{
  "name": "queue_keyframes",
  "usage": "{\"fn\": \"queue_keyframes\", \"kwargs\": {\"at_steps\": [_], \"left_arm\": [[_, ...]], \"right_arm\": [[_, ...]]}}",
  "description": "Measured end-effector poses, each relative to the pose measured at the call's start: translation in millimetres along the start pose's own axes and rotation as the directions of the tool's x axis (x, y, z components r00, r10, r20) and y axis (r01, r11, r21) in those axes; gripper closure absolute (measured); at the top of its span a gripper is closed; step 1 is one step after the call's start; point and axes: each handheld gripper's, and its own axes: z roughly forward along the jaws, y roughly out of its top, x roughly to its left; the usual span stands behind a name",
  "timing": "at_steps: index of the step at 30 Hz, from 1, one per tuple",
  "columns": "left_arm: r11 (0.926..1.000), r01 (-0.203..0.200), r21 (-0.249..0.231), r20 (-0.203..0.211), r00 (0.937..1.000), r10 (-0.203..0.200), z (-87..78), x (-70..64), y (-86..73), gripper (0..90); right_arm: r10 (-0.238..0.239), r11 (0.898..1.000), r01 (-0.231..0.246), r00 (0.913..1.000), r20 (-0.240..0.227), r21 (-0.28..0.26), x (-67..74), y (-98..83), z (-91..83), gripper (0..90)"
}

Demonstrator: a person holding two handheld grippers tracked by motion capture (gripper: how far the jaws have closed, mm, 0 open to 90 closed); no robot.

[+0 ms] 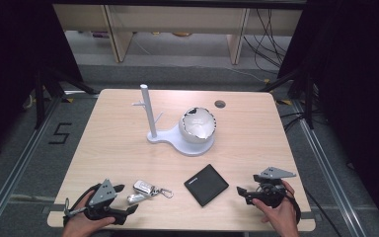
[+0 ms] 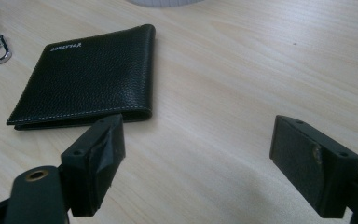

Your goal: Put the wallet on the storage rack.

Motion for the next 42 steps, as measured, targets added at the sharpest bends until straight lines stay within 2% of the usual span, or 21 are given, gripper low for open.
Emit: {"fn": "queue_keyframes", "kwargs": {"at_steps": [3, 4, 6, 7, 11, 13, 14, 16, 19, 20, 23, 24, 26, 27, 33, 36, 37, 38, 40, 41, 42], "left_arm": [[0.9999, -0.010, -0.005, 0.005, 0.9999, 0.010, 0.4, -0.6, 1.2, 19.9], [0.9993, 0.020, -0.031, 0.010, 0.9998, -0.019, 2.0, -3.8, 1.7, 19.9], [0.9994, 0.016, -0.029, 0.024, 0.9996, -0.016, 2.1, -5.7, 3.9, 23.1], [0.9997, -0.012, -0.022, 0.035, 0.9993, 0.012, 2.1, -5.9, 5.9, 25.1], [0.9990, 0.010, -0.045, 0.050, 0.9987, -0.008, 6.5, -13.4, 10.7, 33.4], [0.9998, -0.018, -0.004, 0.081, 0.9966, 0.018, 11.3, -20.1, 16.9, 35.9], [0.9995, -0.030, -0.005, 0.098, 0.9947, 0.030, 13.5, -24.0, 18.7, 38.1], [0.9997, -0.021, -0.011, 0.128, 0.9915, 0.023, 18.6, -31.6, 22.8, 44.8], [0.9990, -0.043, -0.013, 0.147, 0.9882, 0.044, 23.4, -38.4, 27.4, 56.1], [0.9968, -0.080, 0.000, 0.157, 0.9843, 0.079, 29.5, -42.5, 32.6, 59.3], [0.9949, -0.101, -0.009, 0.191, 0.9763, 0.101, 42.6, -46.5, 42.3, 59.2], [0.9958, -0.091, -0.012, 0.197, 0.9762, 0.091, 45.2, -48.6, 44.5, 60.4], [0.9953, -0.093, -0.027, 0.204, 0.9742, 0.097, 53.9, -53.3, 50.8, 64.0], [0.9940, -0.107, -0.023, 0.200, 0.9736, 0.110, 57.6, -55.5, 54.2, 66.4], [0.9899, -0.141, -0.010, 0.246, 0.9592, 0.139, 82.7, -70.1, 69.5, 73.6], [0.9887, -0.150, 0.000, 0.252, 0.9569, 0.145, 93.0, -74.1, 75.9, 76.1], [0.9887, -0.150, 0.000, 0.252, 0.9569, 0.145, 93.0, -74.1, 75.9, 77.1], [0.9850, -0.171, 0.023, 0.245, 0.9562, 0.160, 99.6, -73.3, 78.9, 77.6], [0.9874, -0.156, 0.028, 0.248, 0.9580, 0.144, 105.8, -74.0, 80.1, 78.9], [0.9874, -0.156, 0.028, 0.248, 0.9580, 0.144, 105.8, -74.0, 80.1, 79.5], [0.9882, -0.149, 0.036, 0.245, 0.9600, 0.135, 110.5, -74.8, 81.2, 79.8]], "right_arm": [[0.006, 1.000, -0.006, 0.9999, -0.014, -0.008, -0.6, 0.1, 0.6, 20.3], [0.043, 0.999, -0.043, 0.9989, -0.020, 0.003, 2.4, -0.1, -0.1, 20.6], [0.017, 1.000, -0.018, 0.9983, -0.056, -0.007, 1.2, 0.6, 2.7, 25.3], [0.023, 1.000, -0.024, 0.9973, -0.069, -0.007, 1.8, 0.8, 4.0, 25.0], [0.015, 1.000, -0.016, 0.9968, -0.078, -0.006, 1.0, 4.1, 4.5, 25.6], [0.064, 0.998, -0.065, 0.9919, -0.110, -0.006, 4.1, 5.3, 5.6, 25.7], [0.037, 0.999, -0.039, 0.9932, -0.110, -0.012, 1.9, 6.2, 6.0, 25.7], [0.061, 0.998, -0.065, 0.9848, -0.163, -0.021, 1.7, 7.9, 7.2, 26.1], [0.068, 0.997, -0.073, 0.9833, -0.169, -0.023, 2.3, 9.3, 7.7, 26.6], [0.105, 0.994, -0.106, 0.9778, -0.181, 0.004, 5.9, 11.2, 9.5, 26.6], [0.101, 0.994, -0.106, 0.9741, -0.202, -0.013, 6.1, 14.6, 14.2, 25.9], [0.060, 0.997, -0.067, 0.9755, -0.212, -0.027, 3.1, 16.8, 16.1, 25.3], [0.109, 0.994, -0.110, 0.9722, -0.207, 0.004, 6.7, 21.1, 15.5, 25.3], [0.068, 0.997, -0.071, 0.9777, -0.199, -0.010, 3.6, 23.1, 17.5, 25.3], [0.095, 0.995, -0.093, 0.9708, -0.220, 0.017, 3.5, 36.7, 30.6, 26.9], [0.067, 0.998, -0.065, 0.9718, -0.226, 0.016, 0.8, 42.6, 39.1, 29.2], [0.099, 0.995, -0.093, 0.9658, -0.240, 0.037, 3.2, 44.2, 40.9, 30.1], [0.065, 0.998, -0.061, 0.9672, -0.246, 0.026, 1.2, 46.0, 46.0, 30.8], [0.067, 0.997, -0.058, 0.9644, -0.256, 0.046, 3.0, 48.5, 51.5, 33.1], [0.054, 0.998, -0.043, 0.9701, -0.236, 0.051, 4.4, 49.8, 52.6, 34.0], [0.051, 0.998, -0.038, 0.9647, -0.258, 0.055, 6.0, 51.2, 55.6, 34.3]]}}
